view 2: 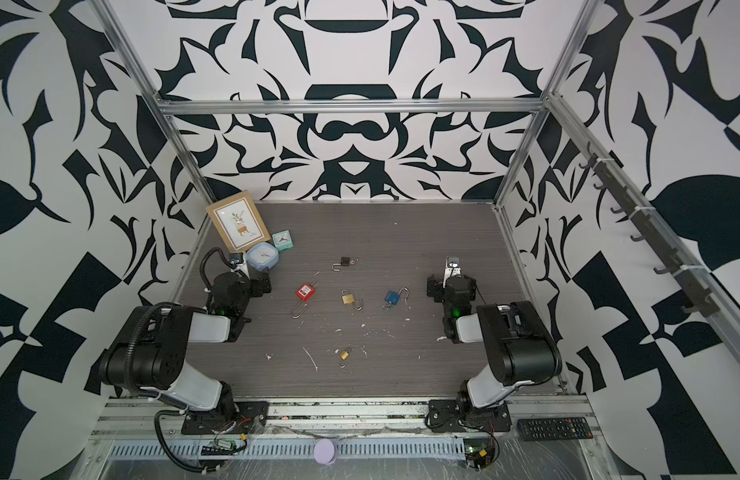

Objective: Lock with the key

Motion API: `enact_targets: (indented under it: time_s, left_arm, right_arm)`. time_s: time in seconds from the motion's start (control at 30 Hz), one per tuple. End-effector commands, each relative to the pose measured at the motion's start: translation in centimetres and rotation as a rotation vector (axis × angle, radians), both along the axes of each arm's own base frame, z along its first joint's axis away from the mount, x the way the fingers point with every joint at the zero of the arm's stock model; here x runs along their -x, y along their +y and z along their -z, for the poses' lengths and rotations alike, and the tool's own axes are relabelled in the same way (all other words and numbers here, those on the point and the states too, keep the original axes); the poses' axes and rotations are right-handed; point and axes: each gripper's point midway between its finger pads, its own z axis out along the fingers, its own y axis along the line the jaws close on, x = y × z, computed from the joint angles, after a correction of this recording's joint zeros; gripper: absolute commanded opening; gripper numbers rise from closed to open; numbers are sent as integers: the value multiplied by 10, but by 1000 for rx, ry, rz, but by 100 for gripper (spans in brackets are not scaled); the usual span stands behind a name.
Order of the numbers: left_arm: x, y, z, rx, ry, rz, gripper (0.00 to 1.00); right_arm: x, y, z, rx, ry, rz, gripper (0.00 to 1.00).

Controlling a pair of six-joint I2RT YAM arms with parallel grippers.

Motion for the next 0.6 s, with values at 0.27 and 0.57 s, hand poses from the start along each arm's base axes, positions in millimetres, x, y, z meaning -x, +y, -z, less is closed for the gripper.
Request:
enact_targets:
  time_s: [0.27,0.57]
  left_arm:
    - [0,-2,-3,6,-16,10,99]
    - [0,-3,-3,-8,-17,8,99]
  right_arm:
    - [-8,-1,-17,-10,-53,5,99]
    - [-8,-1,-18,-9,-55,5,99]
